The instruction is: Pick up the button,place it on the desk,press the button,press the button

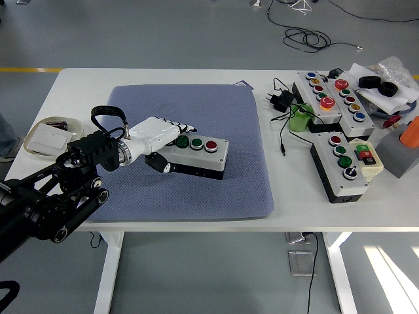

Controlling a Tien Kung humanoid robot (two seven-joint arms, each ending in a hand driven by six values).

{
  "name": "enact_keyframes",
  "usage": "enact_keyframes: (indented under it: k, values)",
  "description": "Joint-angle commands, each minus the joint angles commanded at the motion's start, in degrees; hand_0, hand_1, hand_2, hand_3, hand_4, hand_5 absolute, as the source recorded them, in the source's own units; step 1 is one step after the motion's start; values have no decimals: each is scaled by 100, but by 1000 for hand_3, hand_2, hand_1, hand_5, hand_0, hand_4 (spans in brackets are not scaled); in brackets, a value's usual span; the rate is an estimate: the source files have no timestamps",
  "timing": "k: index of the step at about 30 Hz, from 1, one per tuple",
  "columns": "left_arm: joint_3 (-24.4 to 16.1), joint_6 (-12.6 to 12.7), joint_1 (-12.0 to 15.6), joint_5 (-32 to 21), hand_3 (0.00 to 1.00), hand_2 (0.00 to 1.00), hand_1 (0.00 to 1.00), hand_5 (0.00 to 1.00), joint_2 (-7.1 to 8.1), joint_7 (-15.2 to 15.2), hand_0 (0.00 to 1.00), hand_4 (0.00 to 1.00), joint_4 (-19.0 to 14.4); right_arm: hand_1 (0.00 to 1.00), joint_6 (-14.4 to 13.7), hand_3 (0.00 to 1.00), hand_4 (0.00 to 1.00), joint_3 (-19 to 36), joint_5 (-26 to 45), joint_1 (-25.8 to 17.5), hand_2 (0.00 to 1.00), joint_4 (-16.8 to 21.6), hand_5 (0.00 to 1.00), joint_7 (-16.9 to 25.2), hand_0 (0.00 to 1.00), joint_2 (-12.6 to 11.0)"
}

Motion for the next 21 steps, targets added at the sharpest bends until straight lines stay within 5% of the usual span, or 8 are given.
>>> enact_keyframes:
  k: [4, 14, 15, 20, 21]
  values:
    - [-149, -34, 63, -37, 947, 917, 867, 146, 30, 24, 789, 863, -197, 797, 0, 751, 412, -2, 0, 1, 817, 0, 479, 0, 787, 0]
    - [-811, -30, 349, 424, 948, 926, 870, 146, 177, 409, 793, 864, -1695, 797, 3, 751, 412, 8, -5, 0, 817, 0, 479, 3, 787, -1]
    - [-848, -37, 390, 553, 952, 601, 500, 139, 201, 537, 362, 843, -1896, 797, 3, 751, 412, 12, -7, 1, 817, 0, 479, 5, 787, -2]
    - [-886, -534, 457, 553, 952, 601, 500, 139, 284, 790, 362, 843, -2484, 797, 4, 751, 412, 44, -52, 2, 817, 0, 479, -3, 787, -6]
    - [-880, -636, 460, 553, 942, 220, 197, 152, 294, 807, 71, 758, -2526, 797, 4, 751, 412, 47, -55, 2, 817, 0, 479, -4, 787, -6]
